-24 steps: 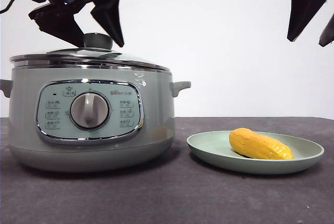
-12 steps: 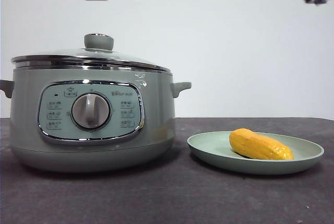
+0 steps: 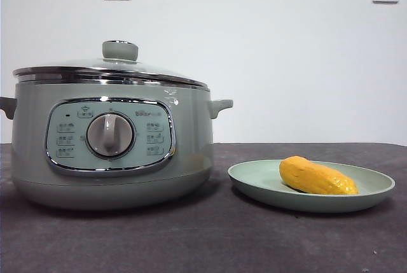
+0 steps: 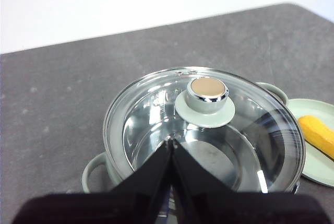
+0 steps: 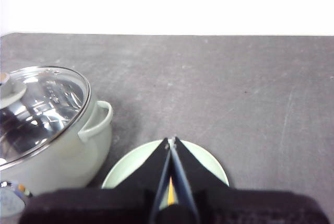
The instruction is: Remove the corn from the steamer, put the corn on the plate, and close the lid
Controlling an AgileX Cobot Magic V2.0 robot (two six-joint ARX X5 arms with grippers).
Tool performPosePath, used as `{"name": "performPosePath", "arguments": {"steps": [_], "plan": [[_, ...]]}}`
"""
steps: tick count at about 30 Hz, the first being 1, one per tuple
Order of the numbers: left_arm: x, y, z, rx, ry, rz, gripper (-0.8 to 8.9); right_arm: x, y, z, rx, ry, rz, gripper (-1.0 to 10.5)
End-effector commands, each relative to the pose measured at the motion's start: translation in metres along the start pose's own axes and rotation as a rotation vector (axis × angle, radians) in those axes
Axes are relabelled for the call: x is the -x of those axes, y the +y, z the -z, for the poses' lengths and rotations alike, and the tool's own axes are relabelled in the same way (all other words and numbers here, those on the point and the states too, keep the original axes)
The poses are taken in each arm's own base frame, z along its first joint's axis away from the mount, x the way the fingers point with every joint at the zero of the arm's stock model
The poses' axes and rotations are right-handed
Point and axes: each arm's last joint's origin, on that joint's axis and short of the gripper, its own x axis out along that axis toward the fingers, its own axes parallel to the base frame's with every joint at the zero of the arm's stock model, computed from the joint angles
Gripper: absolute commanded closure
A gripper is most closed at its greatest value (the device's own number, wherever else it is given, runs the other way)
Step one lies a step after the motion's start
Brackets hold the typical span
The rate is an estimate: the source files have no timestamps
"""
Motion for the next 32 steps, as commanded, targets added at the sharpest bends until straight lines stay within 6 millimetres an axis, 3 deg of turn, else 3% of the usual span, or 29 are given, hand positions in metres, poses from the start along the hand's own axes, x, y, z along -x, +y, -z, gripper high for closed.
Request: {"name": "performPosePath", "arguments": {"steps": [1, 18, 26, 29, 32], "plan": [[0.001, 0.0, 0.006, -0.006, 0.015, 0.002, 8.16, -0.002, 0.0, 0.001, -0.017, -0.011, -0.001, 9.5], [-0.01, -0.002, 0.015, -0.041, 0.143, -0.001, 8.16, -0.002, 0.0, 0.002, -0.017, -0.001, -0.002, 9.4], [0.032, 0.014, 0.012, -0.02, -0.053, -0.065, 8.16, -0.002, 0.0, 0.002, -0.017, 0.0, -0.002, 9.4], [0.041, 0.022, 0.022, 0.004, -0.12, -0.133, 8.16, -0.002, 0.0, 0.002, -0.017, 0.0, -0.002, 9.4], [0.036, 0.028, 0.042, 0.02, -0.175, -0.2, 8.16, -0.002, 0.0, 0.002, -0.017, 0.0, -0.002, 9.4]]}}
